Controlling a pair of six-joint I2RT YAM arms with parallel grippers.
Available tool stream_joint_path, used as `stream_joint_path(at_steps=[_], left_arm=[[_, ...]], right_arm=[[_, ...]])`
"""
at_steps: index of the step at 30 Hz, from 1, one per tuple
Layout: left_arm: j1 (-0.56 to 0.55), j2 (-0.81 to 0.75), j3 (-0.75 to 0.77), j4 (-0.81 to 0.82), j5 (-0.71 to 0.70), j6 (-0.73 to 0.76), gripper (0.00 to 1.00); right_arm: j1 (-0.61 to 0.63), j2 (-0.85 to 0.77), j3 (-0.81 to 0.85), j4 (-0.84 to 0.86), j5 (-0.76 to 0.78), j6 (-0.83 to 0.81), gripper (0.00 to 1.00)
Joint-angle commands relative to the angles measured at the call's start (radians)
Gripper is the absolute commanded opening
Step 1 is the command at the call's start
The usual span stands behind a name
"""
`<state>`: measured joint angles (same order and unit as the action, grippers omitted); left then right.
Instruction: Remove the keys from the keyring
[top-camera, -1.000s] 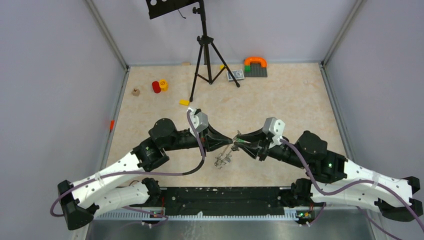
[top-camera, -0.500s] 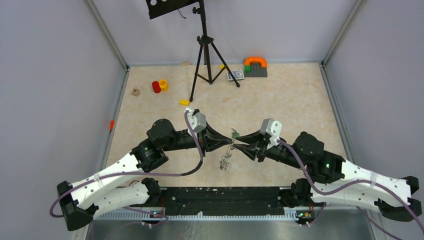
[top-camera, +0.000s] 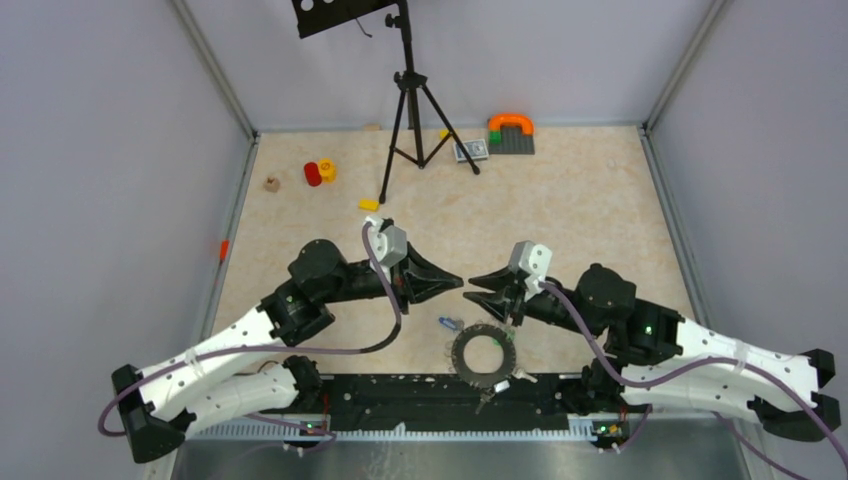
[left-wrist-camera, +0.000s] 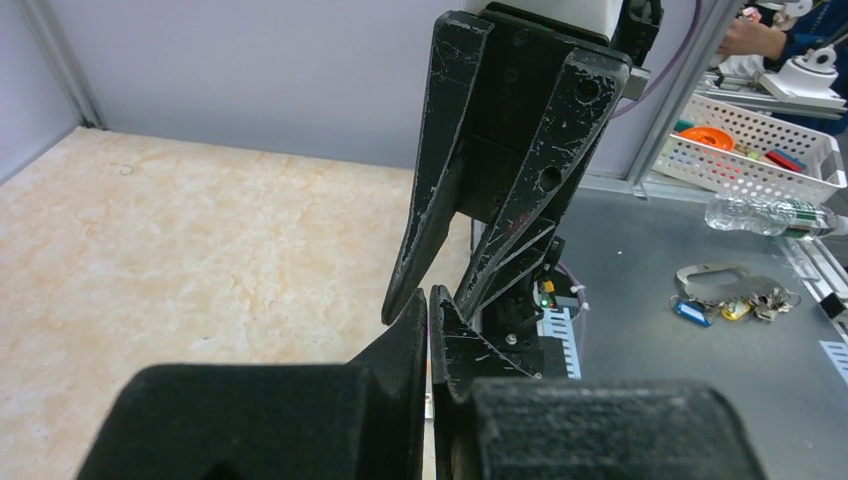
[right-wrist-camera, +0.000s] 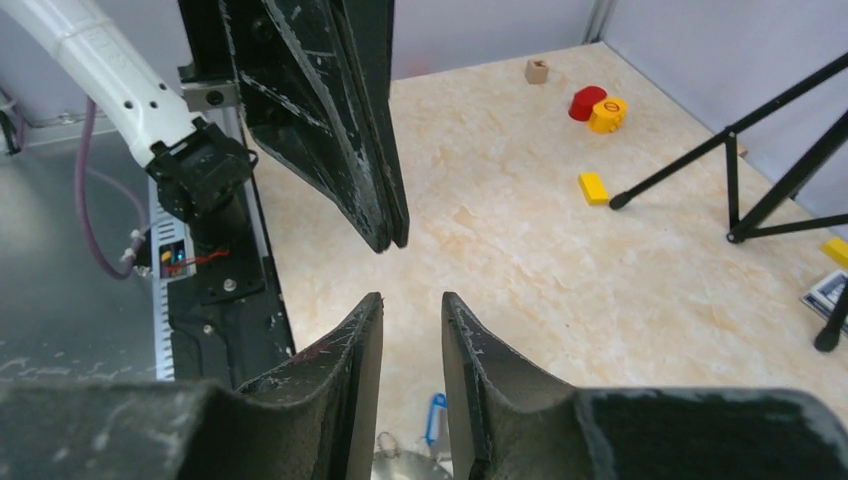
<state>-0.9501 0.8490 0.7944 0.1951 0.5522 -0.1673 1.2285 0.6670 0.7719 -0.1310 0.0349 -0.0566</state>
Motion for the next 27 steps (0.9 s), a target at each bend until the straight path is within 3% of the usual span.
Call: stream_joint_path(at_steps=[1, 6, 8, 12, 16, 17, 20, 24, 27], left_arm=[[0.001, -0.034, -0.014, 0.012, -0.083, -0.027, 0.00], [0.001, -0.040, -0.023, -0.050, -0.229, -0.059, 0.00], [0.001, -0.039, -0.026, -0.072, -0.292, -0.078, 0.05], [0.001, -0.050, -0.046, -0.089, -0.396, -0.123, 0.36], [0.001, -0.056, -0.055, -0.119, -0.534, -0.193, 0.94], [0.001, -0.054, -0.053, -0.132, -0.595, -0.218, 0.98], [0.002, -0.035, -0.031, -0.205, -0.710, -0.284, 0.99], [0.004, 0.006, 0.020, -0.324, -0.793, -0.319, 0.99], [0.004, 0.009, 0.018, -0.357, -0.818, -0.330, 0.99]], right_arm=[[0.001, -0.019, 0.023, -0.045, 0.100, -0.001, 0.29], [0.000, -0.023, 0.009, -0.064, 0.224, 0.057, 0.37], [0.001, -0.017, 0.002, -0.066, 0.305, 0.121, 0.43], [0.000, 0.019, 0.012, -0.100, 0.409, 0.211, 0.54], [-0.003, 0.108, 0.073, -0.192, 0.430, 0.287, 0.82], [-0.011, 0.142, 0.103, -0.232, 0.449, 0.310, 0.87], [-0.074, 0.225, 0.182, -0.356, 0.450, 0.380, 0.98], [-0.191, 0.255, 0.157, -0.336, 0.319, 0.425, 0.99], [-0.212, 0.268, 0.112, -0.318, 0.383, 0.447, 0.96]])
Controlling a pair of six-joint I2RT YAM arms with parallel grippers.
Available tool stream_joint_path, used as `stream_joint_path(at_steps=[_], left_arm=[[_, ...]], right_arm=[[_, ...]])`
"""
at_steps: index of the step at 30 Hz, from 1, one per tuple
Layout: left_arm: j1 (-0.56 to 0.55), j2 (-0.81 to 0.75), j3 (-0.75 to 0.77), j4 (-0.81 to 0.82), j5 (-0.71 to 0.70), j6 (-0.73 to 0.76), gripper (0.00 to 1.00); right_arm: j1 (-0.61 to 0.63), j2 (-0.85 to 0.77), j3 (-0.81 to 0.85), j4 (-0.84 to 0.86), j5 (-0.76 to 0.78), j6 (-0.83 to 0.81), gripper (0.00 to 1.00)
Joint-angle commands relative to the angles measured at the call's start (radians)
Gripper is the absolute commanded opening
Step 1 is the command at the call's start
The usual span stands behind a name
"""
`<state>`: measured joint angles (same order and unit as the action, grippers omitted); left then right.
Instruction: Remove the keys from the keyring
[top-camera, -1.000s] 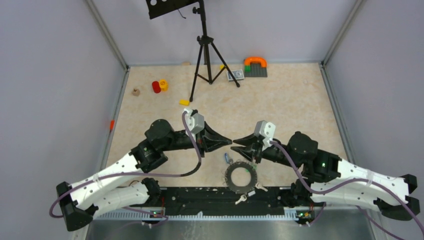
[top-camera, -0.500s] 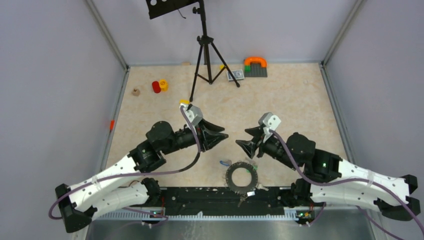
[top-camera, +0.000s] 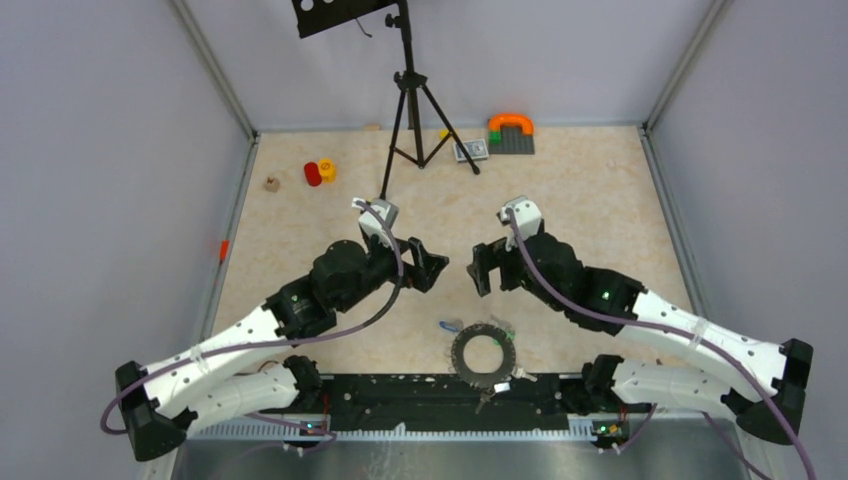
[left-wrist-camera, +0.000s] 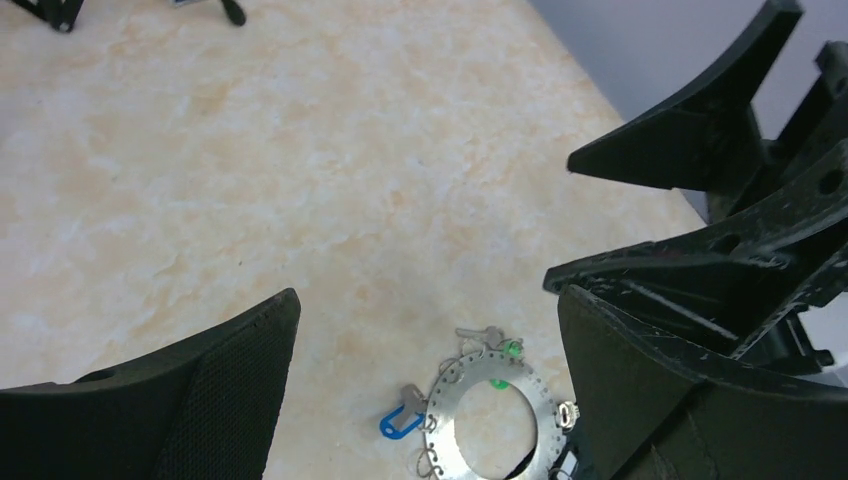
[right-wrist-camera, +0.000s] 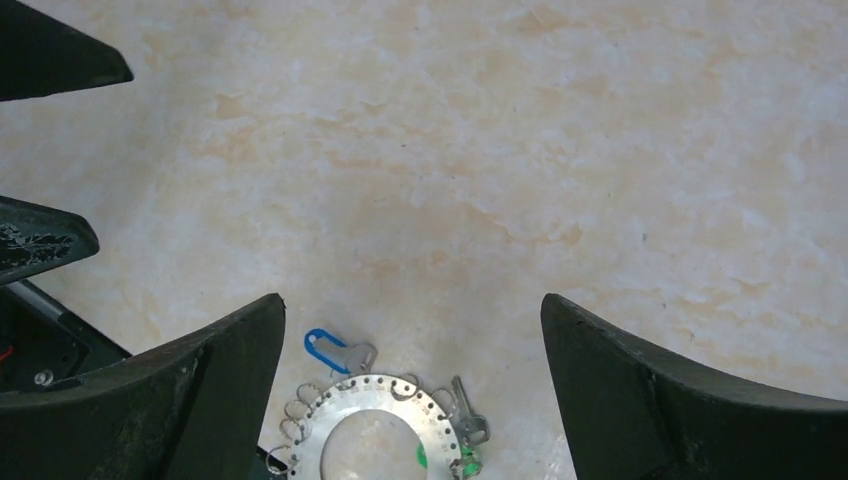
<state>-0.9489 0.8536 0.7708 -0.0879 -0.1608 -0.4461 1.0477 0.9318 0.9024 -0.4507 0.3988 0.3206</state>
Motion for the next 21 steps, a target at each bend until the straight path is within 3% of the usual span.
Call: stream_joint_path(at_steps=[1, 2, 3, 4, 5, 10, 11, 13, 15, 17, 21], left_arm=[[0.002, 0.001, 0.032, -0.075, -0.111, -0.058, 0.99], [0.003, -0.005, 0.022, -0.074, -0.117, -0.068, 0.99], [0.002, -0.007, 0.011, -0.073, -0.120, -0.074, 0.99], [0.003, -0.009, 0.003, -0.073, -0.122, -0.081, 0.99], [0.003, -0.009, -0.007, -0.074, -0.124, -0.088, 0.99], [0.002, 0.027, -0.064, -0.017, -0.003, -0.076, 0.99], [0.001, 0.051, -0.079, 0.007, 0.045, -0.085, 0.99], [-0.005, 0.090, -0.104, 0.052, 0.136, -0.113, 0.98], [-0.048, 0.119, -0.160, 0.158, 0.203, -0.124, 0.98], [-0.138, 0.143, -0.211, 0.268, 0.177, -0.115, 0.99], [-0.335, 0.271, -0.201, 0.350, 0.087, -0.138, 0.98]], right_arm=[[-0.032, 0.013, -0.034, -0.002, 0.043, 0.074, 0.96], [-0.033, 0.018, -0.049, -0.006, 0.071, 0.081, 0.93], [-0.034, 0.024, -0.066, -0.017, 0.104, 0.089, 0.37], [-0.035, 0.034, -0.062, -0.082, 0.200, 0.174, 0.01], [-0.043, 0.041, -0.048, -0.214, 0.248, 0.301, 0.00], [-0.044, -0.068, -0.180, -0.180, 0.212, 0.419, 0.00], [-0.046, -0.098, -0.198, -0.191, 0.208, 0.451, 0.06], [-0.049, -0.140, -0.211, -0.245, 0.201, 0.517, 0.37], [-0.051, -0.158, -0.202, -0.325, 0.204, 0.575, 0.57], [-0.066, -0.155, -0.178, -0.403, 0.187, 0.616, 0.65], [-0.125, -0.132, -0.125, -0.523, 0.137, 0.651, 0.68]])
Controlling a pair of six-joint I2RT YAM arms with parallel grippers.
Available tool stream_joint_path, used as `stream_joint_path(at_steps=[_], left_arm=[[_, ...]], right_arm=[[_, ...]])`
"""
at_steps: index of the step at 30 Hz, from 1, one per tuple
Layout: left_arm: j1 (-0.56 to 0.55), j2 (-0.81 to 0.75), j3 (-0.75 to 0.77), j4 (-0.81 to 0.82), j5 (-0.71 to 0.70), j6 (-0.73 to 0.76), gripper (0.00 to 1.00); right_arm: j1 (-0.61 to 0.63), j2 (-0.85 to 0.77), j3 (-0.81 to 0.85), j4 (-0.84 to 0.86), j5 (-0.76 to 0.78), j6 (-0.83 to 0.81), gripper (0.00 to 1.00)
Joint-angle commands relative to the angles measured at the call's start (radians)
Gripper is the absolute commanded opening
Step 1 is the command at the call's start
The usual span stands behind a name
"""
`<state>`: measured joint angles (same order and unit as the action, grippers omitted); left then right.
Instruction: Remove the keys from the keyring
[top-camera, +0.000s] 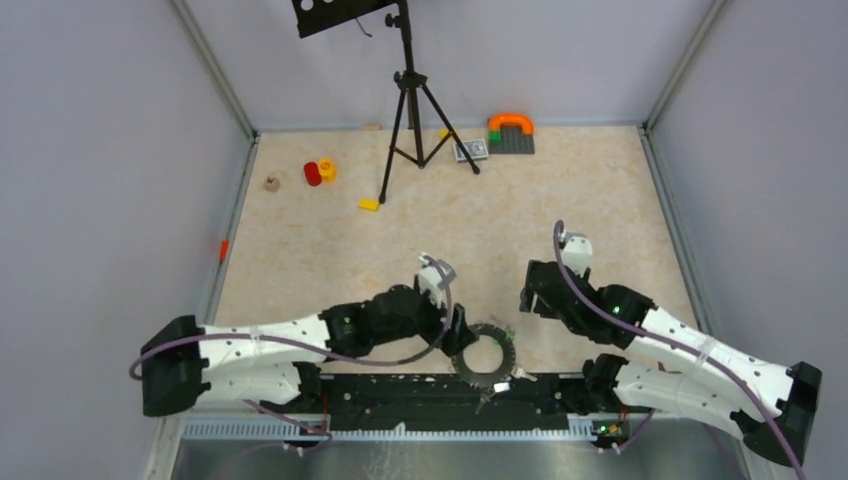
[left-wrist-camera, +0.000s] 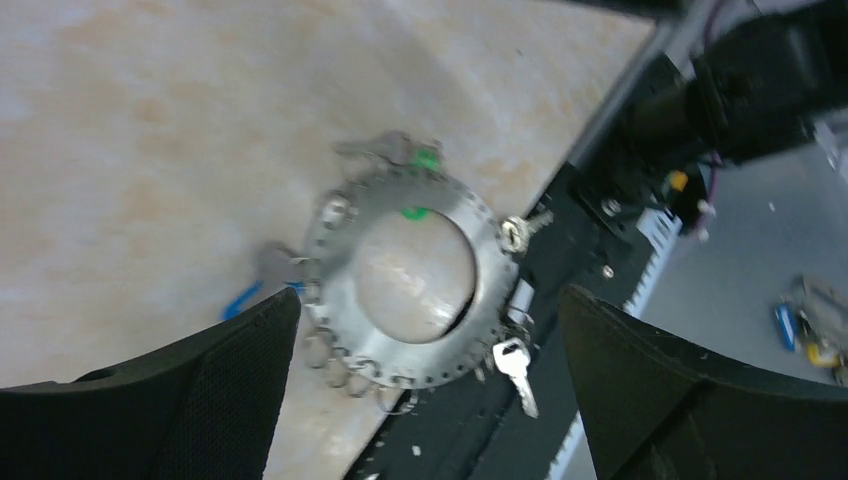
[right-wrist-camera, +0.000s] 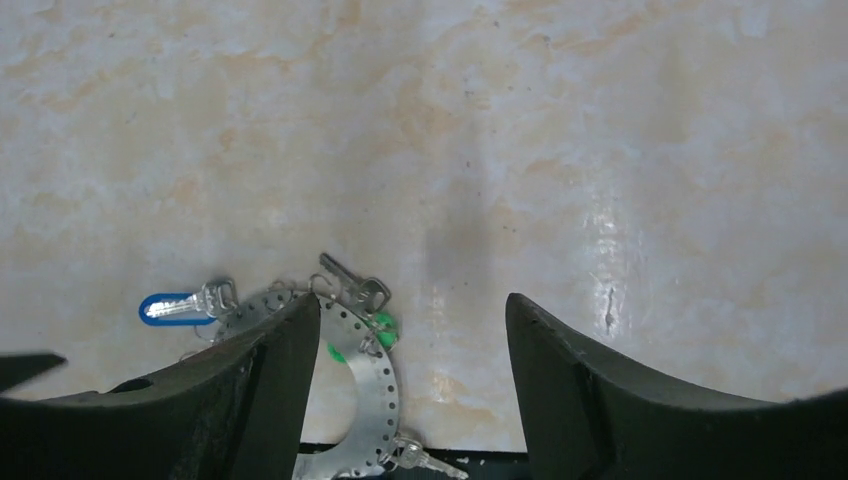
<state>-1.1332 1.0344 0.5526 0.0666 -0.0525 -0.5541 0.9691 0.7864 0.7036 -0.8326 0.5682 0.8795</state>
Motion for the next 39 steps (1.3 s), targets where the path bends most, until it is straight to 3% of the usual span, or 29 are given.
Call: stream_joint_path(at_steps=[1, 8, 19, 25, 31, 37, 39], left_arm=[[-0.187, 0.128, 0.035, 0.191, -0.038, -0.045, 0.96], [-0.361, 0.415, 0.238, 0.087, -0.109, -0.081, 0.82], [-0.379, 0.712, 0.547, -0.311, -0.097, -0.122, 0.76], [-0.385, 0.708, 0.526, -0.393, -0.132, -0.190, 0.71], [-0.389, 0.723, 0.532, -0.442, -0.106, -0.213, 0.61], [-0.391, 0.726, 0.537, -0.455, -0.102, -0.215, 0.59], [-0.392, 0.734, 0.549, -0.461, -0.104, -0.208, 0.54]], right_arm=[[-0.051, 0.008, 0.084, -0.160, -0.030, 0.097, 0.68], [-0.060, -0.086, 0.148, -0.189, -0.012, 0.119, 0.66], [-0.061, -0.126, 0.152, -0.218, -0.001, 0.120, 0.62], [-0.061, -0.131, 0.147, -0.213, -0.002, 0.121, 0.61], [-0.060, -0.130, 0.134, -0.192, -0.013, 0.112, 0.47], [-0.061, -0.128, 0.127, -0.188, -0.013, 0.111, 0.46], [-0.060, -0.130, 0.124, -0.182, -0.016, 0.110, 0.46]])
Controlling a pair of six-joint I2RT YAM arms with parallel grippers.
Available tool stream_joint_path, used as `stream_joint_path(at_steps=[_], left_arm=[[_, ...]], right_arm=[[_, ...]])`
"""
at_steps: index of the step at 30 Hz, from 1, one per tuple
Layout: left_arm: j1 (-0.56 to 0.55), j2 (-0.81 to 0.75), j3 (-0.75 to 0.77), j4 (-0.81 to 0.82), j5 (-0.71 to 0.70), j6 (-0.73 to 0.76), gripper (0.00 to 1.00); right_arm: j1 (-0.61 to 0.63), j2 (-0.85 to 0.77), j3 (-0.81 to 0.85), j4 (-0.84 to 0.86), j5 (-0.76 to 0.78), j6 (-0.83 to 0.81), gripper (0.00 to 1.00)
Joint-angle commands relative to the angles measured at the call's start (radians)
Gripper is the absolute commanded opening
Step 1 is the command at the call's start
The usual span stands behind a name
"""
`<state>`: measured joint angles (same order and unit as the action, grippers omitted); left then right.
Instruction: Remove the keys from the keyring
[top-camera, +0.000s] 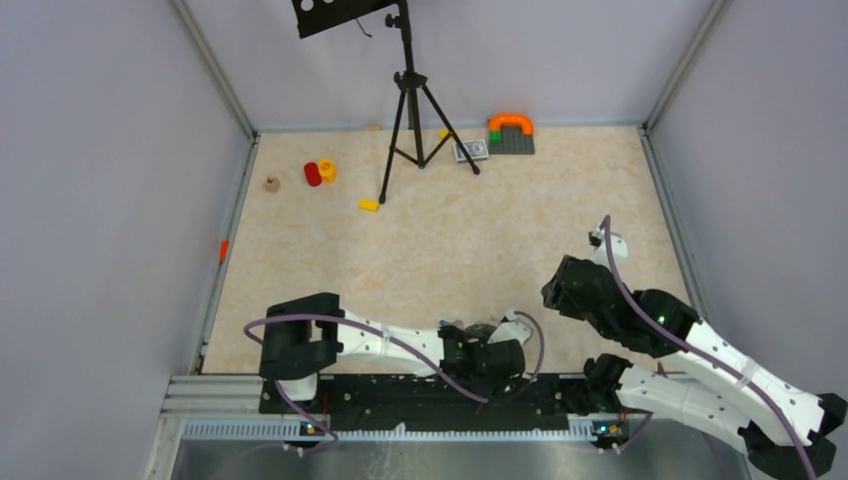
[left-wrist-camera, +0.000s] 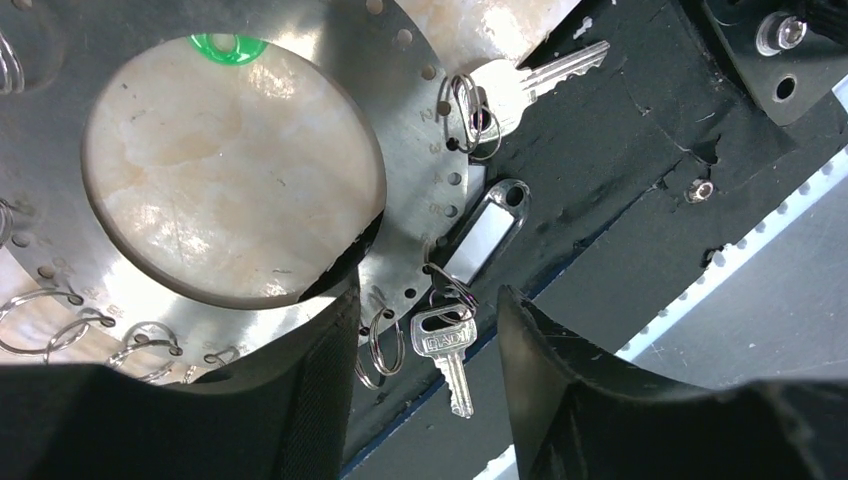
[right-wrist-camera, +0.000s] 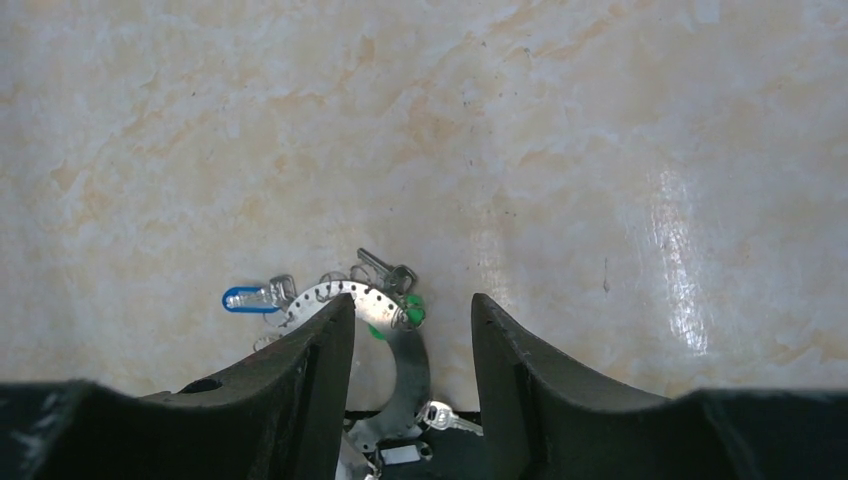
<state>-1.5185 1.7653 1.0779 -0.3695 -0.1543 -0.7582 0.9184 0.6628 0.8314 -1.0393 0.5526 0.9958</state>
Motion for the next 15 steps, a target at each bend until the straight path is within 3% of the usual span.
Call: stream_joint_path(at_steps=[1, 8, 15], left_arm=[[-0.006, 0.009, 0.031, -0.029, -0.001, 0.001, 0.50], [-0.006, 0.029, 0.054, -0.052, 0.005, 0.002, 0.00], [-0.004, -0.049, 0.048, -0.074, -0.104, -0.020, 0.00]], right_arm=[[-0.009, -0.006, -0.005, 0.026, -0.001, -0.005, 0.46], [-0.010, -0.010, -0.003, 0.025, 0.002, -0.010, 0.45], [-0.009, -0.037, -0.009, 0.043, 0.008, -0.022, 0.45]])
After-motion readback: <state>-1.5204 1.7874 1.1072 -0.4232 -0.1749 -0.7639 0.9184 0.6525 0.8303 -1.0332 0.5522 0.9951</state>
